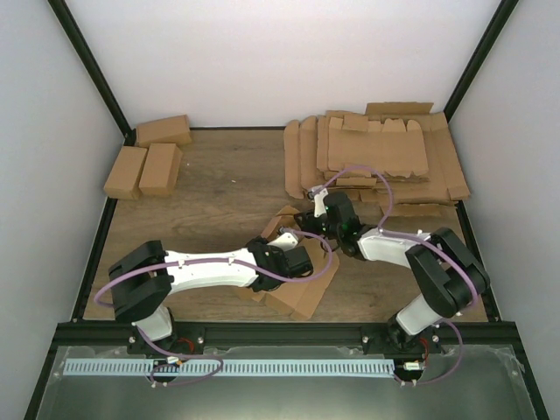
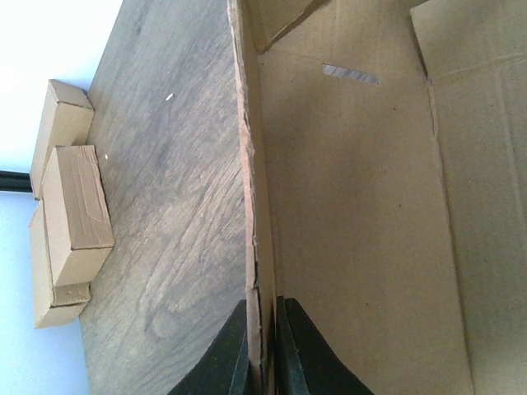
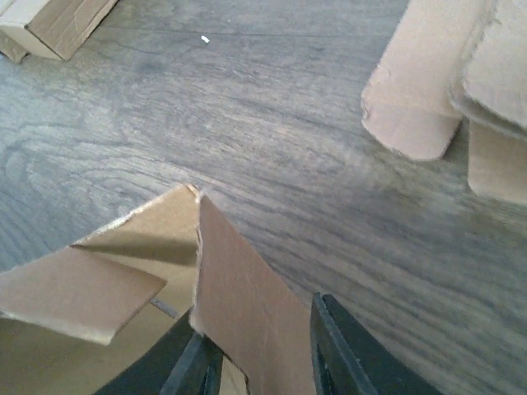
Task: Fold the paper box
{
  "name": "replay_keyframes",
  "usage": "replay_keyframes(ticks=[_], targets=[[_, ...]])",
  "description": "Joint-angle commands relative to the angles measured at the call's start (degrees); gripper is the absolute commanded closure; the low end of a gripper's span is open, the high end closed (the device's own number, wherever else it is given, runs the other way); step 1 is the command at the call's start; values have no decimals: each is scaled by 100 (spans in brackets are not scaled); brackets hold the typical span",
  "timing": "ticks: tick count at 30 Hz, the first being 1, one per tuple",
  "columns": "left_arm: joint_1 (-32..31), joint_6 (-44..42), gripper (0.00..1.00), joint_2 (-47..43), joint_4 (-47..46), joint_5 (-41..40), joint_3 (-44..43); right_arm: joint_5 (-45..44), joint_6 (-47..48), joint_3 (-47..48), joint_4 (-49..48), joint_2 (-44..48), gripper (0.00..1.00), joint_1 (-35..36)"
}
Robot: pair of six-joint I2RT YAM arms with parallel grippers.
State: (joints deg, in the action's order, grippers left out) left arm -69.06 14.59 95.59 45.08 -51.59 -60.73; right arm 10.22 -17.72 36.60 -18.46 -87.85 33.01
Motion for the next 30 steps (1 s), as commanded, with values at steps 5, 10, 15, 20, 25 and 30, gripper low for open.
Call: replay_keyframes(ticks=[5, 10, 15, 20, 25, 30], targets=[[-46, 42, 91, -77, -30, -119, 27, 59, 247, 333, 75, -30, 96, -15], [-54, 47, 91, -54, 13, -194, -10, 20, 136, 236, 504, 447, 99, 61], [-114, 53, 91, -84, 45, -274, -40, -126, -60, 118, 867, 820, 99, 289], [-249, 76, 92, -1, 116, -431, -51, -621, -299, -168, 991, 1064, 97, 636], [-381, 131, 92, 136, 159, -499, -79, -785, -819, -605, 848, 1286, 97, 764], [-594, 189, 92, 260, 177, -517, -78, -818, -1295, -1034, 538, 1472, 95, 1035]])
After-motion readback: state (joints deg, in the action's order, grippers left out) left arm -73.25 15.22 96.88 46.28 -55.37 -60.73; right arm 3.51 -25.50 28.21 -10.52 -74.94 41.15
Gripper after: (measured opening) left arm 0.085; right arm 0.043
